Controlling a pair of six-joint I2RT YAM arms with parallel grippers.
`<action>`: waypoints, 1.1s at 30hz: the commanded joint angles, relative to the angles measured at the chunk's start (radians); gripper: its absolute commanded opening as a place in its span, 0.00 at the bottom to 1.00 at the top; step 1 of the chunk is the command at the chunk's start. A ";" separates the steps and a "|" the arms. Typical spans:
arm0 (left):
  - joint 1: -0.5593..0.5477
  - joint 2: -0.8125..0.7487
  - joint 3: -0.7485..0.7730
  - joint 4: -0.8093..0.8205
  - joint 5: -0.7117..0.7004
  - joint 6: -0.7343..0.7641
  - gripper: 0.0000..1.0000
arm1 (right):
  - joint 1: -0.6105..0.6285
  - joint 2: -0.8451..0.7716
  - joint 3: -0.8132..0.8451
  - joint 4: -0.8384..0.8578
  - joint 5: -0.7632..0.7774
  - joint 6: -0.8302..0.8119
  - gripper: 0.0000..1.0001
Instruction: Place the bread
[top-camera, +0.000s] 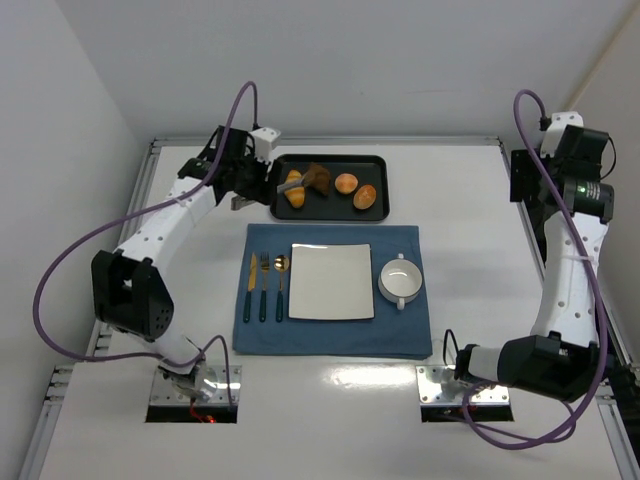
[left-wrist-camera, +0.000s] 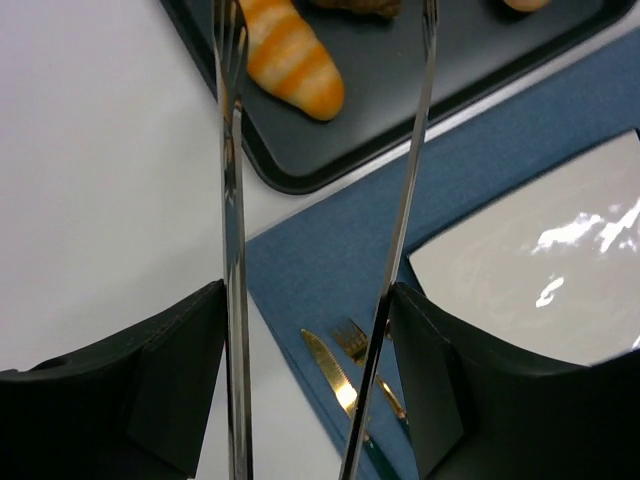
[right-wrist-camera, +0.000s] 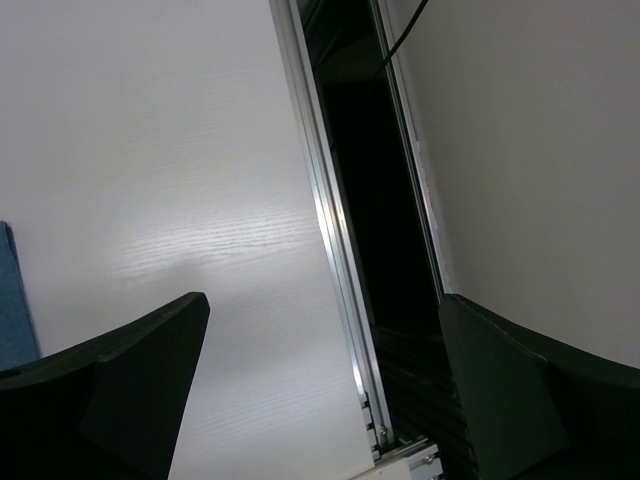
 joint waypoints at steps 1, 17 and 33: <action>0.006 0.039 0.056 0.030 -0.068 -0.106 0.61 | -0.007 -0.024 -0.007 0.025 -0.016 0.017 1.00; -0.034 0.113 0.065 0.070 -0.217 -0.203 0.59 | -0.026 -0.015 -0.007 0.025 -0.016 0.017 1.00; -0.106 0.175 0.056 0.079 -0.302 -0.232 0.59 | -0.044 -0.015 0.002 0.025 -0.016 0.017 1.00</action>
